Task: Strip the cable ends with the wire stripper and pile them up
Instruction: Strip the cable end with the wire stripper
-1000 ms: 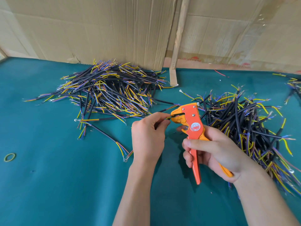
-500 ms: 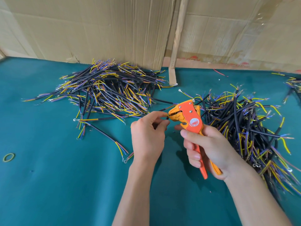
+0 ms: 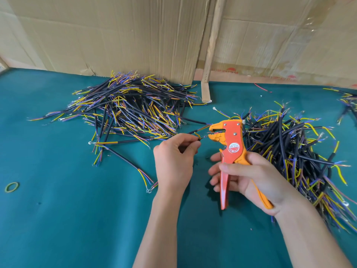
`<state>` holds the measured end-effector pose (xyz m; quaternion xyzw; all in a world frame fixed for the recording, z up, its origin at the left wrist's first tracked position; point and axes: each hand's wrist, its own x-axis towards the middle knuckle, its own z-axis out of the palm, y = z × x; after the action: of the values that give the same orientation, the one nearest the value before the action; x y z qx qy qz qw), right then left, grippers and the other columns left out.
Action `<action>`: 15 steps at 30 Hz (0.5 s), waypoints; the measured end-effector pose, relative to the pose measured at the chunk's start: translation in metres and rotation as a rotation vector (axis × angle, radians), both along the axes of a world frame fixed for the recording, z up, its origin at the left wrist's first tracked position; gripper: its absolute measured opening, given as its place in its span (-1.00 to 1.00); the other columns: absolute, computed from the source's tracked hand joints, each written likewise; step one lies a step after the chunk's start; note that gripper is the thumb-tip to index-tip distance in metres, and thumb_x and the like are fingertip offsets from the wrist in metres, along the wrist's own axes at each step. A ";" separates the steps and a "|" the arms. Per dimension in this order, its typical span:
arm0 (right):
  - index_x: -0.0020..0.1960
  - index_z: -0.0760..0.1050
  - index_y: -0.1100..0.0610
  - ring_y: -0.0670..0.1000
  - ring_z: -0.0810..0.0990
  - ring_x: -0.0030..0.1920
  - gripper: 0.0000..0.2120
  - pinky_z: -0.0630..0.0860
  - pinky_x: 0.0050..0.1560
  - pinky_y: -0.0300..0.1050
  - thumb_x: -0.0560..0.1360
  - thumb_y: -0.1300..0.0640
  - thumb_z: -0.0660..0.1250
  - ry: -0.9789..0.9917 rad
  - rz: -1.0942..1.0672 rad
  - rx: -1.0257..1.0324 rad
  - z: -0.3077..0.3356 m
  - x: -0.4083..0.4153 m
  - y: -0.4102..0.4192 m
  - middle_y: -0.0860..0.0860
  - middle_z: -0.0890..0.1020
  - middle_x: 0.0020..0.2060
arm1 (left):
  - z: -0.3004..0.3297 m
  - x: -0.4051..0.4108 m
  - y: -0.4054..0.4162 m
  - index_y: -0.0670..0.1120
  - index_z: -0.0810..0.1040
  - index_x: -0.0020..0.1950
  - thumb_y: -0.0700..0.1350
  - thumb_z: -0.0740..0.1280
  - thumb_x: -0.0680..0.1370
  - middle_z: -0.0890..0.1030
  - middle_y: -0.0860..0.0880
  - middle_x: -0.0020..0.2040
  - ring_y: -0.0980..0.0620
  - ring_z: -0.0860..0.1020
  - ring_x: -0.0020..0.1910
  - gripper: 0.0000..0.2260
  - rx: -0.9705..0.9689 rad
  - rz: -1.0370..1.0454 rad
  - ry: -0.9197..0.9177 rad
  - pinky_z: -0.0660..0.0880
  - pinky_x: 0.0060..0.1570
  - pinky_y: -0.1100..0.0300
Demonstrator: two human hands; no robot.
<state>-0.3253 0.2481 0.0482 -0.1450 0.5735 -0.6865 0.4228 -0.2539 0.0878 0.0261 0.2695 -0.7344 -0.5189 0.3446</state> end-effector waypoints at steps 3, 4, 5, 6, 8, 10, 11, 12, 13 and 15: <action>0.21 0.53 0.38 0.29 0.66 -0.19 -0.56 0.65 -0.19 0.10 0.36 0.27 0.47 0.001 0.041 0.012 0.002 -0.001 0.003 0.39 0.64 -0.09 | 0.000 0.000 0.000 0.03 0.69 -0.18 -0.25 0.50 0.48 0.68 0.13 -0.32 0.15 0.66 -0.33 -0.83 -0.009 -0.019 -0.002 0.53 -0.21 0.34; 0.21 0.53 0.38 0.29 0.66 -0.20 -0.55 0.64 -0.19 0.11 0.35 0.27 0.48 0.001 0.053 0.021 0.001 0.000 0.003 0.38 0.64 -0.09 | 0.000 -0.001 0.000 0.03 0.68 -0.18 -0.25 0.50 0.49 0.68 0.14 -0.33 0.16 0.65 -0.34 -0.83 -0.020 -0.020 -0.003 0.51 -0.24 0.38; 0.21 0.53 0.38 0.28 0.66 -0.20 -0.54 0.64 -0.19 0.10 0.35 0.27 0.48 0.001 0.059 0.031 0.001 0.001 0.002 0.37 0.64 -0.10 | 0.000 -0.001 0.001 0.04 0.67 -0.19 -0.25 0.50 0.49 0.67 0.16 -0.33 0.16 0.65 -0.35 -0.82 -0.030 -0.021 -0.003 0.48 -0.25 0.41; 0.21 0.53 0.38 0.27 0.65 -0.21 -0.53 0.64 -0.20 0.10 0.34 0.27 0.49 0.000 0.058 0.040 0.001 0.002 0.001 0.36 0.64 -0.11 | 0.001 0.000 0.001 0.04 0.67 -0.19 -0.25 0.50 0.48 0.67 0.17 -0.34 0.17 0.64 -0.34 -0.82 -0.038 -0.022 -0.002 0.46 -0.26 0.44; 0.19 0.54 0.38 0.25 0.64 -0.23 -0.55 0.64 -0.21 0.09 0.34 0.28 0.49 -0.009 0.048 0.044 0.001 0.003 0.000 0.34 0.63 -0.15 | 0.002 0.000 0.001 0.05 0.67 -0.19 -0.24 0.51 0.48 0.66 0.19 -0.34 0.16 0.64 -0.33 -0.81 -0.052 -0.026 -0.001 0.45 -0.25 0.46; 0.15 0.58 0.37 0.24 0.62 -0.25 -0.60 0.63 -0.23 0.09 0.35 0.28 0.49 -0.020 0.044 0.044 0.001 0.004 -0.001 0.32 0.62 -0.18 | 0.001 0.000 0.002 0.04 0.67 -0.19 -0.25 0.51 0.48 0.66 0.20 -0.34 0.16 0.64 -0.32 -0.82 -0.057 -0.031 0.001 0.45 -0.24 0.45; 0.12 0.60 0.36 0.24 0.61 -0.26 -0.64 0.63 -0.24 0.09 0.35 0.28 0.49 -0.021 0.047 0.046 0.001 0.005 -0.002 0.31 0.60 -0.20 | 0.002 0.000 0.002 0.03 0.68 -0.19 -0.25 0.50 0.48 0.66 0.20 -0.34 0.16 0.64 -0.32 -0.83 -0.058 -0.033 0.003 0.45 -0.24 0.45; 0.10 0.61 0.35 0.24 0.60 -0.27 -0.67 0.62 -0.26 0.09 0.35 0.28 0.49 -0.018 0.048 0.049 0.002 0.005 -0.002 0.29 0.59 -0.21 | 0.002 0.000 0.002 0.03 0.68 -0.18 -0.25 0.50 0.49 0.66 0.19 -0.33 0.16 0.64 -0.31 -0.83 -0.060 -0.035 0.004 0.46 -0.23 0.44; 0.07 0.62 0.34 0.23 0.59 -0.29 -0.69 0.62 -0.27 0.08 0.35 0.28 0.49 -0.015 0.049 0.051 0.002 0.006 -0.002 0.28 0.58 -0.23 | 0.002 0.000 0.002 0.03 0.68 -0.18 -0.25 0.50 0.49 0.66 0.19 -0.33 0.16 0.64 -0.31 -0.83 -0.063 -0.035 0.003 0.45 -0.23 0.44; 0.05 0.62 0.35 0.21 0.57 -0.32 -0.71 0.60 -0.31 0.06 0.35 0.28 0.49 -0.012 0.043 0.044 0.003 0.006 -0.003 0.26 0.56 -0.25 | 0.001 -0.001 0.002 0.01 0.69 -0.17 -0.25 0.50 0.49 0.66 0.19 -0.33 0.17 0.63 -0.31 -0.85 -0.071 -0.033 -0.001 0.45 -0.23 0.46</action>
<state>-0.3191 0.2456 0.0508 -0.1439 0.5825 -0.6654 0.4441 -0.2546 0.0897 0.0276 0.2451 -0.7570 -0.4978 0.3451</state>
